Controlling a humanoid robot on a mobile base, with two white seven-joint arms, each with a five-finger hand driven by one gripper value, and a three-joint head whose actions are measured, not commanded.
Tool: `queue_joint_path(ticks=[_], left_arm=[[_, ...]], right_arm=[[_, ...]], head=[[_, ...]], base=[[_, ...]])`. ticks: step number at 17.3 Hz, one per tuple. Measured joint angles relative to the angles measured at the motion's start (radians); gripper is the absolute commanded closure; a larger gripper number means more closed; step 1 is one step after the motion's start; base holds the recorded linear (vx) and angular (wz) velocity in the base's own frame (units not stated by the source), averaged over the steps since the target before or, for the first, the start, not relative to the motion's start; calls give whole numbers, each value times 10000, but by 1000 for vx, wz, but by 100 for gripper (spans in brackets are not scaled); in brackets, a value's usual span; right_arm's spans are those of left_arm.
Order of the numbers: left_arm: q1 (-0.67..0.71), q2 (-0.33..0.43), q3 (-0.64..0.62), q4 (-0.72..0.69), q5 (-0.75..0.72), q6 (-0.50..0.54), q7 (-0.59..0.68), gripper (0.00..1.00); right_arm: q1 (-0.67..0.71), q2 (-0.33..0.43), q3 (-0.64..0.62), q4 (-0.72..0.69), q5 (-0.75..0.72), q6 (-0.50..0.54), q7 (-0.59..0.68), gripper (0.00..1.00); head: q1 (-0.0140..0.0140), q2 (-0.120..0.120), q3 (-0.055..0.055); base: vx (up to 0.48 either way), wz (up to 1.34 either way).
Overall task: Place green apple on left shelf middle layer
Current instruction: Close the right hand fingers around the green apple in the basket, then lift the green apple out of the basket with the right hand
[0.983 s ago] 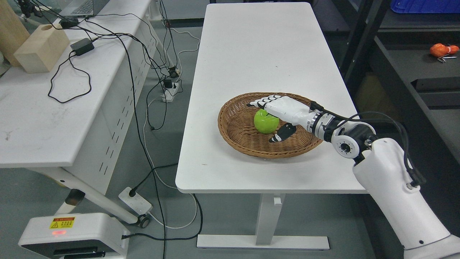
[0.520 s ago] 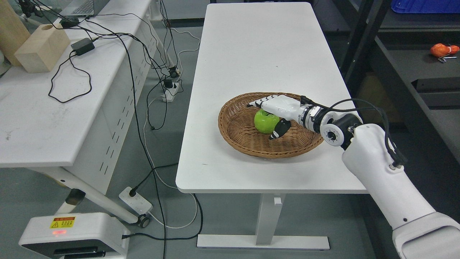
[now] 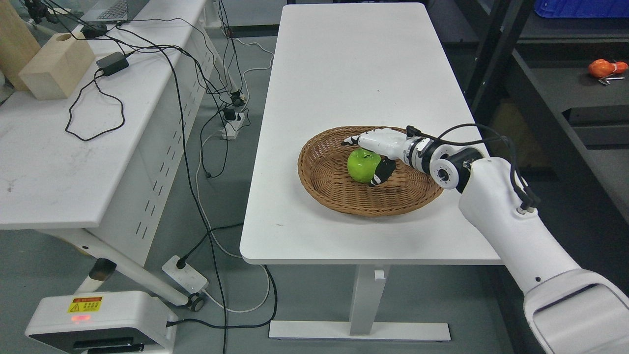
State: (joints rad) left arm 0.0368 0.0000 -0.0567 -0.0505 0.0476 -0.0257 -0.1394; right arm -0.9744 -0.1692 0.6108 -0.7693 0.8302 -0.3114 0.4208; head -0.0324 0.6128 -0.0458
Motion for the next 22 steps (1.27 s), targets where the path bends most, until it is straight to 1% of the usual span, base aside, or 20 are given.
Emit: queue_joint_path(ticks=[2, 5, 8, 11, 14, 15, 18, 22], left_arm=[[0, 1, 0, 0, 0, -1, 0, 0], [0, 1, 0, 0, 0, -3, 0, 0], [0, 1, 0, 0, 0, -34, -1, 0], [0, 1, 0, -1, 0, -65, -1, 0], [0, 1, 0, 0, 0, -12, 1, 0], [0, 1, 0, 0, 0, -9, 3, 0], [0, 1, 0, 0, 0, 0, 4, 0], [0, 1, 0, 0, 0, 5, 6, 0]], right_arm=[[-48, 78, 45, 214, 3, 16, -20, 27], [-87, 178, 75, 461, 7, 25, -29, 37], [-101, 255, 50, 671, 9, 66, -66, 38], [-95, 298, -134, 790, -6, 134, -69, 60], [-55, 319, -363, 875, -44, 150, -206, 97], [-37, 325, -435, 894, -58, 155, -352, 99], [76, 330, -737, 846, -93, 211, -627, 100], [714, 149, -1426, 127, -127, 163, -941, 100]], head=[[0, 0, 0], [0, 0, 0], [0, 0, 0], [0, 0, 0], [0, 0, 0], [0, 0, 0], [0, 0, 0], [0, 0, 0]], base=[[0, 0], [0, 0], [0, 0], [0, 0], [0, 0], [0, 0], [0, 0], [0, 0]])
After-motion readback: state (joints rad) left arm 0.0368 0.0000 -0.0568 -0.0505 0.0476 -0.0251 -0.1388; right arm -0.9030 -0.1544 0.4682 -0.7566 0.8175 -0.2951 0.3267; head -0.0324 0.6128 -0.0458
